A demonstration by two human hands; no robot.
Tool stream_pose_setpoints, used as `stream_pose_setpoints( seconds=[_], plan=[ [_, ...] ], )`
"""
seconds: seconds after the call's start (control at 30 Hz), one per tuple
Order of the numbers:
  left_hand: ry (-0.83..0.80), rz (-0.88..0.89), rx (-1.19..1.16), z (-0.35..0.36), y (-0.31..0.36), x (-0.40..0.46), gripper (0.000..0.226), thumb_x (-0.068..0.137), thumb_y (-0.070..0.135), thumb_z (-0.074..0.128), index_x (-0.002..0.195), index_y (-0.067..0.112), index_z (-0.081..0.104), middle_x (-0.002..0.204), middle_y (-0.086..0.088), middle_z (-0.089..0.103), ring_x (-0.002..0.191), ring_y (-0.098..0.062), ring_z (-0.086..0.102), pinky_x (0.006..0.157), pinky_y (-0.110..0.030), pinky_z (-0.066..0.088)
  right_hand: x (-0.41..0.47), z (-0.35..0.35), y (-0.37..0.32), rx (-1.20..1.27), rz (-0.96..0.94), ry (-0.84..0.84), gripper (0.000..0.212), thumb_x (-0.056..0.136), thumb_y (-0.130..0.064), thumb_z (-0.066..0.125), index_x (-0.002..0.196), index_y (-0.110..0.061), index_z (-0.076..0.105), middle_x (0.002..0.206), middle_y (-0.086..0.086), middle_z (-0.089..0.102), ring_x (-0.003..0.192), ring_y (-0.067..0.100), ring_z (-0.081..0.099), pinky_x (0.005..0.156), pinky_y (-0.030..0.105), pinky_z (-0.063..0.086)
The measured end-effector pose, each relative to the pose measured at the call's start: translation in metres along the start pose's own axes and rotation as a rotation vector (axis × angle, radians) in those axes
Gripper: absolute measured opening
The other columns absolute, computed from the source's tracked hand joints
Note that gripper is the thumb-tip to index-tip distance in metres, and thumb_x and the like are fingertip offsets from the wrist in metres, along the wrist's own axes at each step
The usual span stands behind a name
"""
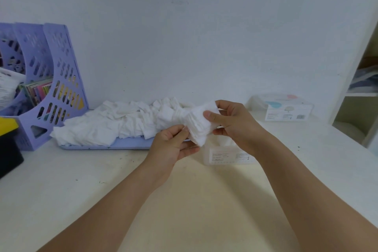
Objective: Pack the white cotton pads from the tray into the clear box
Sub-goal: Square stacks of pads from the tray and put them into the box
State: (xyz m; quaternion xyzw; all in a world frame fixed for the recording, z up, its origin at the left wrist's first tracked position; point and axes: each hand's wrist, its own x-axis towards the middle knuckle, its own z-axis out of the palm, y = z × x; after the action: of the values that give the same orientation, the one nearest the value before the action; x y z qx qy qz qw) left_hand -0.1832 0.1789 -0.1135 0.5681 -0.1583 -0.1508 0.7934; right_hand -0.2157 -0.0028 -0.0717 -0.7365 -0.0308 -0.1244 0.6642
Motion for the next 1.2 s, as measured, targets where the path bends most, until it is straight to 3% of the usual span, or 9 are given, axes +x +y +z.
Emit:
stream_pose_setpoints(
  seconds=[0.23, 0.7, 0.83, 0.93, 1.07, 1.13, 1.2],
  plan=[
    [-0.022, 0.001, -0.008, -0.0005, 0.0004, 0.0015, 0.022, 0.102, 0.017, 0.054, 0.114, 0.007, 0.07, 0.109, -0.013, 0.076, 0.098, -0.027, 0.074, 0.08, -0.031, 0.061, 0.002, -0.0007, 0.0014, -0.049, -0.032, -0.008, 0.017, 0.096, -0.016, 0.069, 0.112, -0.01, 0.073, 0.105, 0.011, 0.077, 0.086, 0.013, 0.072, 0.071, 0.022, 0.057],
    [-0.02, 0.004, -0.024, -0.003, 0.0012, 0.0037, 0.021, 0.103, 0.012, 0.052, 0.11, 0.007, 0.071, 0.108, -0.014, 0.076, 0.096, -0.025, 0.074, 0.075, -0.028, 0.061, 0.0027, -0.0023, 0.0031, -0.107, -0.054, -0.068, 0.016, 0.097, -0.016, 0.067, 0.111, -0.01, 0.072, 0.107, 0.013, 0.076, 0.09, 0.014, 0.071, 0.076, 0.026, 0.057],
    [-0.03, -0.03, -0.111, -0.0008, 0.0038, 0.0057, 0.023, 0.098, 0.017, 0.06, 0.113, 0.002, 0.07, 0.109, -0.019, 0.075, 0.094, -0.027, 0.075, 0.078, -0.032, 0.062, 0.0045, -0.0003, 0.0063, -0.081, -0.069, 0.022, 0.014, 0.097, -0.015, 0.068, 0.11, -0.011, 0.074, 0.102, 0.01, 0.077, 0.097, 0.025, 0.074, 0.084, 0.04, 0.06],
    [-0.088, 0.028, -0.036, -0.0017, 0.002, 0.0045, 0.025, 0.094, 0.014, 0.063, 0.116, 0.005, 0.07, 0.112, -0.014, 0.075, 0.101, -0.024, 0.073, 0.086, -0.031, 0.06, 0.0037, -0.0005, 0.0053, -0.079, -0.094, 0.036, 0.012, 0.096, -0.012, 0.069, 0.105, -0.008, 0.075, 0.099, 0.009, 0.078, 0.095, 0.025, 0.075, 0.08, 0.04, 0.063],
    [-0.077, 0.038, -0.033, -0.0045, -0.0005, 0.0053, 0.026, 0.096, 0.008, 0.061, 0.121, 0.004, 0.068, 0.115, -0.011, 0.075, 0.108, -0.022, 0.071, 0.086, -0.027, 0.059, 0.0035, 0.0036, 0.0057, -0.082, -0.141, 0.086, 0.012, 0.092, -0.01, 0.073, 0.1, -0.001, 0.077, 0.099, 0.013, 0.076, 0.092, 0.028, 0.075, 0.075, 0.043, 0.065],
    [-0.085, 0.021, -0.06, -0.0049, 0.0003, 0.0053, 0.027, 0.097, 0.007, 0.059, 0.123, 0.004, 0.067, 0.117, -0.011, 0.074, 0.111, -0.022, 0.07, 0.088, -0.027, 0.059, 0.0047, 0.0051, 0.0068, -0.139, -0.19, 0.118, 0.008, 0.091, -0.011, 0.075, 0.095, -0.007, 0.08, 0.092, 0.006, 0.078, 0.087, 0.025, 0.075, 0.073, 0.04, 0.064],
    [-0.088, -0.001, -0.091, -0.0042, 0.0013, 0.0051, 0.027, 0.098, 0.006, 0.057, 0.123, 0.004, 0.066, 0.118, -0.01, 0.074, 0.112, -0.022, 0.07, 0.089, -0.027, 0.059, 0.0068, 0.0042, 0.0071, -0.262, -0.294, 0.134, 0.011, 0.088, -0.012, 0.078, 0.084, -0.023, 0.08, 0.082, -0.013, 0.075, 0.078, 0.012, 0.072, 0.069, 0.03, 0.058]
  ],
)
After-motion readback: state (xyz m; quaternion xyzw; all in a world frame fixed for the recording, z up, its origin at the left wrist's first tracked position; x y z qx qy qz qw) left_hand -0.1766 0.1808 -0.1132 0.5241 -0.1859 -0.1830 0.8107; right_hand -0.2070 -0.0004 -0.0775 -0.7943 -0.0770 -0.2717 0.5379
